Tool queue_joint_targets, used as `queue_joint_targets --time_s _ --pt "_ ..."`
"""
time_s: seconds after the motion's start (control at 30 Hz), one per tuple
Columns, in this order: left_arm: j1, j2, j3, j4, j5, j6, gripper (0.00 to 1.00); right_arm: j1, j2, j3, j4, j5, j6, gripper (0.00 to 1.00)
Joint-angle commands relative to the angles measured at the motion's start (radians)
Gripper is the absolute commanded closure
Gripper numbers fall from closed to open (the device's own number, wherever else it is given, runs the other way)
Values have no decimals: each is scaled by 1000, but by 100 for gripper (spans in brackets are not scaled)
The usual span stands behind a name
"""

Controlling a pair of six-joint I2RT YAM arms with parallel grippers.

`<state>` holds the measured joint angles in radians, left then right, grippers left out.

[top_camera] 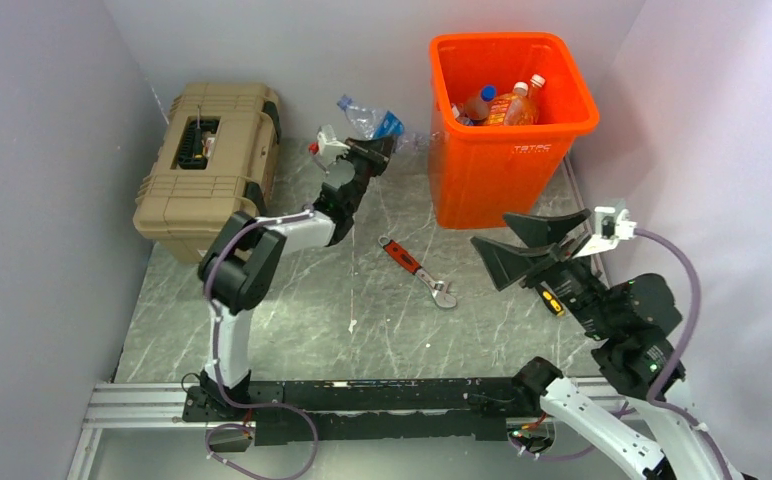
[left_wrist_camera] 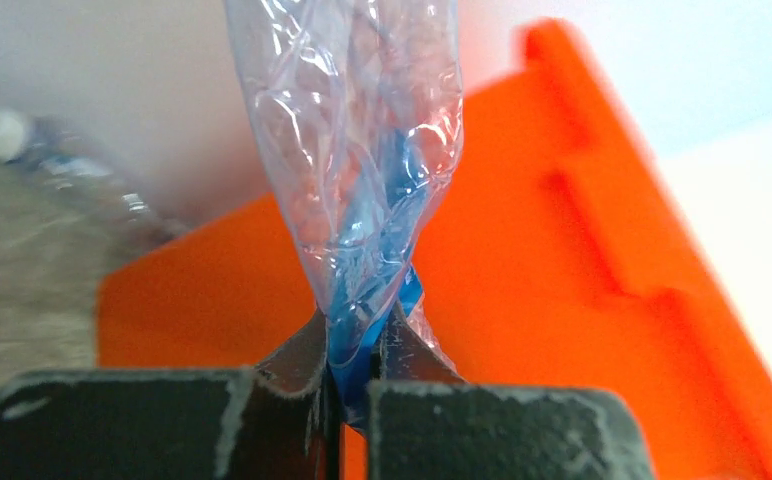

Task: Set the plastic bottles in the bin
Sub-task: Pick up the plastic bottle from the corner of the board, then place the plastic bottle in the trash bin.

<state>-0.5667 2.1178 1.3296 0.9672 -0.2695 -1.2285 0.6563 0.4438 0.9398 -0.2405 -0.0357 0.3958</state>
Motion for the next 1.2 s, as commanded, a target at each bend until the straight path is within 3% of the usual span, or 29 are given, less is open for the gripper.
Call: queue_joint_targets --time_s 0.0,0.07,0.3,0.43,0.57,0.73,0.9,1.0,1.17 --pt "-49 -256 -67 -15 148 252 100 3 53 149 -24 -27 -43 2" --pt "-88 -364 -94 -137 200 338 100 3 84 218 -41 -41 -52 2" --pt "-162 -694 -133 -584 503 871 100 3 244 448 -130 -121 -102 1" --pt "-178 -873 -147 -840 714 1083 100 3 306 479 -91 -211 -128 1" --pt "-181 -1010 -162 -1069 832 1249 100 3 335 449 -34 -236 -170 1" --pt "-183 -1159 -281 -1106 832 1354 100 3 349 338 119 -273 -138 1" --pt "-183 -1173 -248 -1209 831 1376 100 5 426 349 213 -351 -62 2" --pt "-183 -1184 -259 -1184 845 1369 100 17 474 387 215 -449 -76 2" --pt "-183 -1197 -282 -1161 832 1358 100 67 548 431 139 -384 -118 2"
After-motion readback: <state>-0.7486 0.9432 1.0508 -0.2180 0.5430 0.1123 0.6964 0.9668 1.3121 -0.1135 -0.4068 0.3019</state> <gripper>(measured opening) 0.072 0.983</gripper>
